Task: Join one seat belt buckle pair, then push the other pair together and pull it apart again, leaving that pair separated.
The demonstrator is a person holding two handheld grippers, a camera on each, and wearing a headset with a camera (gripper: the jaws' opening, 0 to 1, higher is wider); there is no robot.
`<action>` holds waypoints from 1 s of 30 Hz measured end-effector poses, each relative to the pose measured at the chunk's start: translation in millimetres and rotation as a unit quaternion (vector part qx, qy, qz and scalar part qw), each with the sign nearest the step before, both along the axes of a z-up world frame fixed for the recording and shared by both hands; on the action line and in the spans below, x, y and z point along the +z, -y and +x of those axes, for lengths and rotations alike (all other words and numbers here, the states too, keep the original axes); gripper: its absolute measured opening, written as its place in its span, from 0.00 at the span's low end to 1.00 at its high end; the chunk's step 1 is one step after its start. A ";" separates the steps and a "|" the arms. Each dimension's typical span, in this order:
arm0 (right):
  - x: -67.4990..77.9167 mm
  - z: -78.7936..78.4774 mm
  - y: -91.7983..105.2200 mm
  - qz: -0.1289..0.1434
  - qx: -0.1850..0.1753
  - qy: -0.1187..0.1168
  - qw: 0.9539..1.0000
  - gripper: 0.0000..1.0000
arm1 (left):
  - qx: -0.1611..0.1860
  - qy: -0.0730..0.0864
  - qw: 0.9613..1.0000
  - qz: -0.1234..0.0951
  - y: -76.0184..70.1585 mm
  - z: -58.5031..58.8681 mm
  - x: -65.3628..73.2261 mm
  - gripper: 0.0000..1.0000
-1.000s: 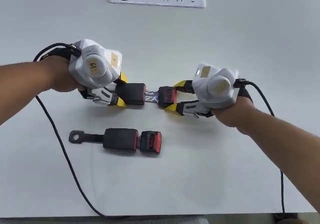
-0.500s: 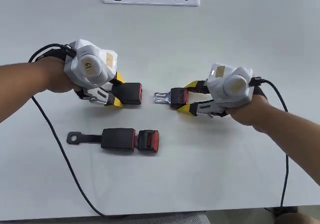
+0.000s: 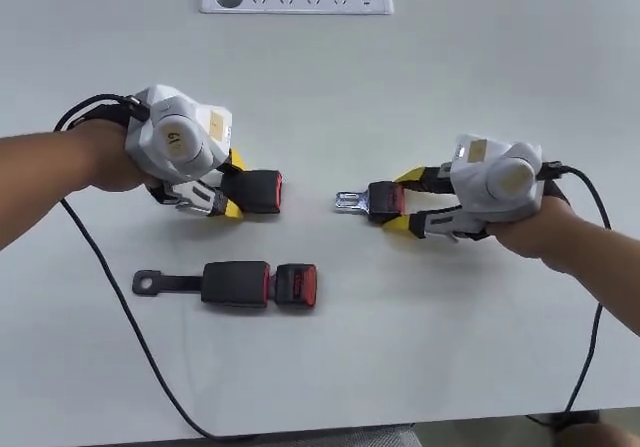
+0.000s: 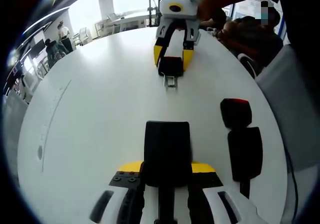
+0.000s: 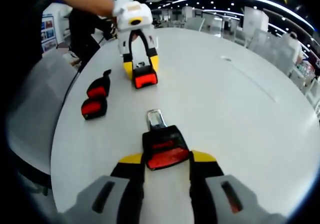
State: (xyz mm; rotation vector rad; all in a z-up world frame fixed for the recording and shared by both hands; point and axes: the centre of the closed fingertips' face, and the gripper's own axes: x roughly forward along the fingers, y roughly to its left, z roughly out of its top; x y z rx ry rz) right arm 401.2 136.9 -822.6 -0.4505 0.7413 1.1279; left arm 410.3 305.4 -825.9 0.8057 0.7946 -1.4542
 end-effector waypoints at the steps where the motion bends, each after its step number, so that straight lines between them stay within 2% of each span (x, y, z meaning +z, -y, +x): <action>1: 0.8 -0.5 3.1 -0.001 -0.003 -0.001 1.000 0.34 | 0.000 0.000 1.000 0.000 -0.1 -0.1 0.1 0.34; 18: -3.1 -2.6 35.0 0.002 -0.016 0.005 1.000 0.35 | -0.003 0.002 1.000 0.003 -0.9 -0.4 0.5 0.34; 30: -7.8 -2.7 52.1 -0.007 -0.016 -0.005 1.000 0.35 | -0.005 0.001 1.000 0.006 -0.7 -0.7 1.0 0.34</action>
